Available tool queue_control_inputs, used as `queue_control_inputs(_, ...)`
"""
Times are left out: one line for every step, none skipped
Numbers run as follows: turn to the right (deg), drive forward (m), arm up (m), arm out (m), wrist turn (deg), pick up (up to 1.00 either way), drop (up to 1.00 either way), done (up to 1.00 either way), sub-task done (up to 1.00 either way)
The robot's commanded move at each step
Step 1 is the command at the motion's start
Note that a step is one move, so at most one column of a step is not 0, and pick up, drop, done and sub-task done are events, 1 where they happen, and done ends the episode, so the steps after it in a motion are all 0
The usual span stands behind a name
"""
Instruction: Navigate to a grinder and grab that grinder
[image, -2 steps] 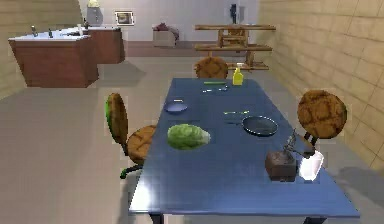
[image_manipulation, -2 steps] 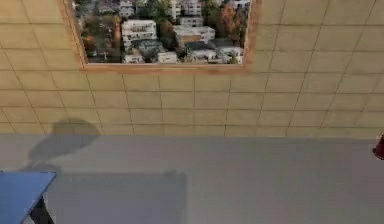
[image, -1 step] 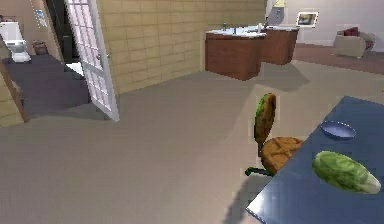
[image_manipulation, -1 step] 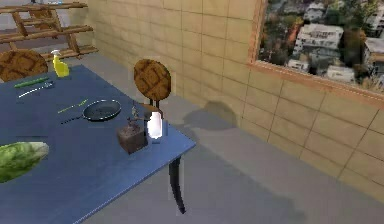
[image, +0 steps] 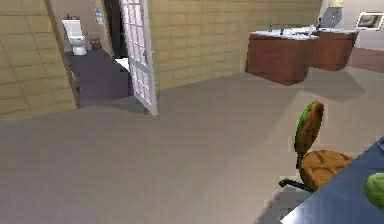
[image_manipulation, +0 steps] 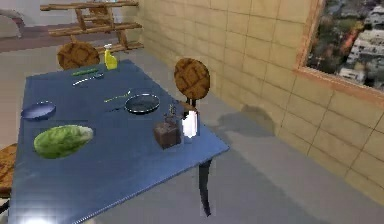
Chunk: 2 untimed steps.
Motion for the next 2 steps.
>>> queue_control_inputs(45.0, 0.0, 0.0, 0.0, 0.0, 0.0, 0.0, 0.0, 0.0)
queue_control_inputs(45.0, 0.0, 0.0, 0.0, 0.0, 0.0, 0.0, 0.0, 0.0)
